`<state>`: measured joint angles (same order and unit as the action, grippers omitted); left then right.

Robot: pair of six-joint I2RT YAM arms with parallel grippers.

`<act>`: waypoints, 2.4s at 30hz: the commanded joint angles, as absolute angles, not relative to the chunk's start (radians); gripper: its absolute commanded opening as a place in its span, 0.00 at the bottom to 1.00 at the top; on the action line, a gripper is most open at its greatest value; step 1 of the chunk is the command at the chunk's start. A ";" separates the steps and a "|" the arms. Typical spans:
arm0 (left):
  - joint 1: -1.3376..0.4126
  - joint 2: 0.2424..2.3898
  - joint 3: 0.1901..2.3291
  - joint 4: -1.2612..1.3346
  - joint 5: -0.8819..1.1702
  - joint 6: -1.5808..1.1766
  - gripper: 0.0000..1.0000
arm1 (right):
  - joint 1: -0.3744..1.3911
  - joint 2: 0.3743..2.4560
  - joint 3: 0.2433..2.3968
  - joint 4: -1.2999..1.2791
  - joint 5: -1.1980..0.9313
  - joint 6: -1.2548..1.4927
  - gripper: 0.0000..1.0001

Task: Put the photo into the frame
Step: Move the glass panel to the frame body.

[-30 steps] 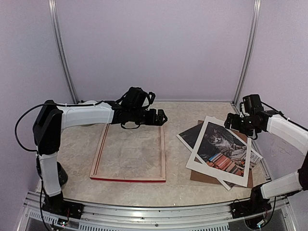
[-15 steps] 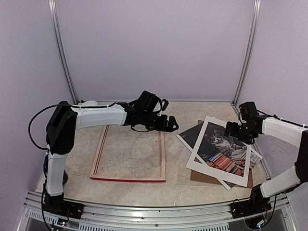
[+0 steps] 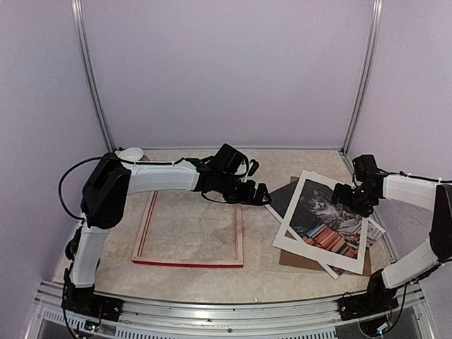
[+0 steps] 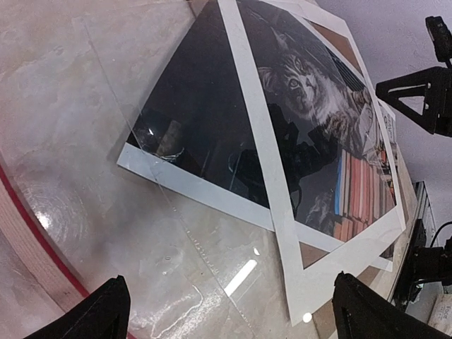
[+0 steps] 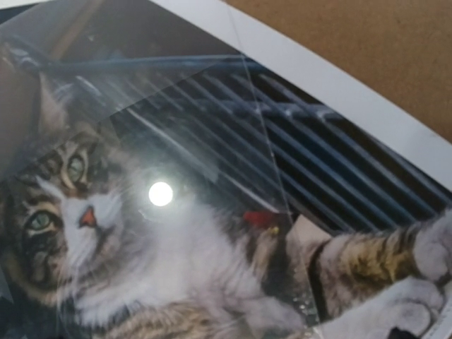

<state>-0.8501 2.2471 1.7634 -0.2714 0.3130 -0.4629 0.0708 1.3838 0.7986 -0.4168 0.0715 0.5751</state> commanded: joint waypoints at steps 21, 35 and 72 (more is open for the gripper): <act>-0.898 2.403 1.891 -0.319 0.384 -0.500 0.99 | 0.037 1.421 0.751 -0.363 0.043 0.598 0.99; -0.900 2.428 1.897 -0.251 0.477 -0.518 0.99 | 0.036 1.451 0.736 -0.337 0.002 0.597 0.99; -0.863 2.525 1.986 -0.271 0.592 -0.873 0.99 | 0.037 1.470 0.715 -0.304 -0.041 0.613 0.99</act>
